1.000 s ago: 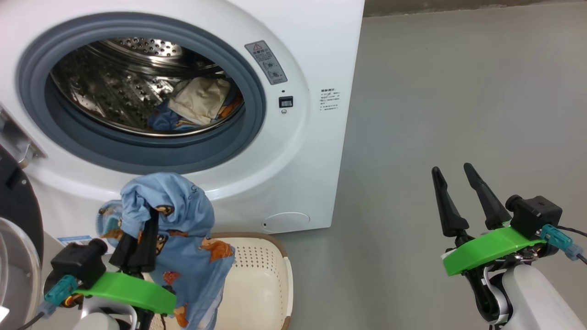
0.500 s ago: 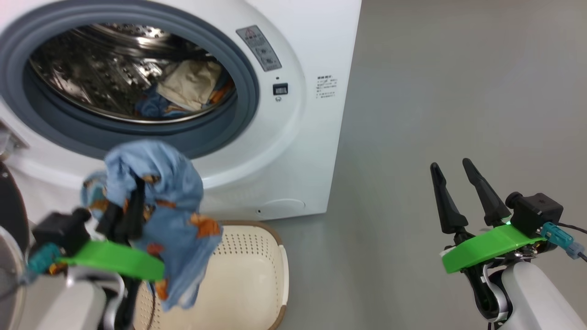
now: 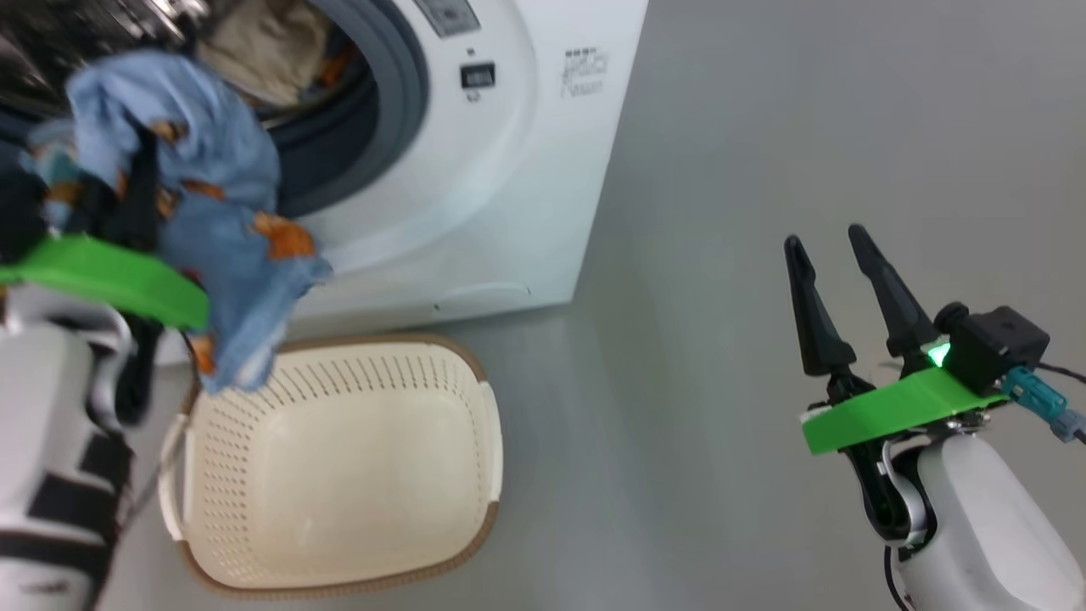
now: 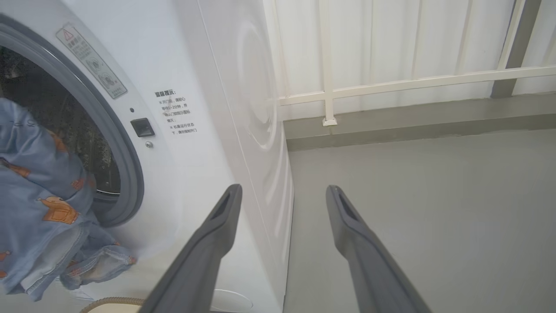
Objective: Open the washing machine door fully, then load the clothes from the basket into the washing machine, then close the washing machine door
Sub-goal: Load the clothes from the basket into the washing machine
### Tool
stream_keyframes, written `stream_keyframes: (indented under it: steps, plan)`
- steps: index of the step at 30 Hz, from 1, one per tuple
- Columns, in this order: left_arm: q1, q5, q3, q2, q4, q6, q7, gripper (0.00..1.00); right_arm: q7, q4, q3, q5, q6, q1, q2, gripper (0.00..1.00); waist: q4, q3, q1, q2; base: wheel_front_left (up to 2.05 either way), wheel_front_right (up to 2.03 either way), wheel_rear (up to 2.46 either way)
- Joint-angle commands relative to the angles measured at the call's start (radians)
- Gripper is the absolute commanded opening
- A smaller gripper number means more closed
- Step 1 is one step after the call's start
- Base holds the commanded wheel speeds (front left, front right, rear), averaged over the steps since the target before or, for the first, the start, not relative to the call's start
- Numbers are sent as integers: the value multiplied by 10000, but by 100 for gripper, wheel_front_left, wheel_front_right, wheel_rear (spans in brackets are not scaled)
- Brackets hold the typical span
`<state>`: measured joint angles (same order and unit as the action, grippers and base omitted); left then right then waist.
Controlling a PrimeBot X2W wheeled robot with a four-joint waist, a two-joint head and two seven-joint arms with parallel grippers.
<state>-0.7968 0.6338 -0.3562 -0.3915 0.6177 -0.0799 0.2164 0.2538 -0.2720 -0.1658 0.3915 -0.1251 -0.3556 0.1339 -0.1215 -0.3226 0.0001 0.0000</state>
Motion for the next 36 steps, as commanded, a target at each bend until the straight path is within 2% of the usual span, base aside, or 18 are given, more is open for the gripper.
stream_keyframes:
  steps: [1,10,20,26,30,31,32,33,36]
  plan:
    - [-702,-205,286,-548,118,-73,96,0,80,355,-149,-192,-56,-257,-60,100,-538,-1222,-1,0,0,0,0]
    - [-3668,-379,28,-869,2182,-436,231,0,80,916,-73,-510,-56,-631,-516,100,-1153,-3195,-1,0,0,0,0]
    - [-5869,-578,-489,-1460,3545,-502,294,0,80,1174,-191,-508,-56,-788,-803,100,-1931,-4323,-1,0,0,0,0]
    - [-6787,-1037,-854,-1601,3447,-505,437,0,80,1285,-133,-367,-56,-675,-832,100,-2136,-4498,-1,0,0,0,0]
    - [-6914,-1625,-16,-1751,1881,-41,449,0,80,1331,-199,-190,-56,-752,-834,100,-2196,-4517,-1,0,0,0,0]
    - [-6754,-1787,208,-1759,1572,73,450,25,80,1325,-224,-152,-56,-775,-834,100,-2207,-4487,-1,0,0,0,0]
    - [-6580,-1934,403,-1750,1341,153,450,66,80,1311,-244,-128,-56,-793,-835,100,-2213,-4447,-1,0,0,0,0]
    - [-6385,-2027,579,-1711,1247,194,451,100,80,1287,-255,-115,-56,-801,-835,100,-2210,-4394,-1,0,0,0,0]
    - [-5959,-1977,782,-1473,2047,113,451,100,80,1166,-233,-134,-56,-783,-835,100,-2148,-4207,-1,0,0,0,0]
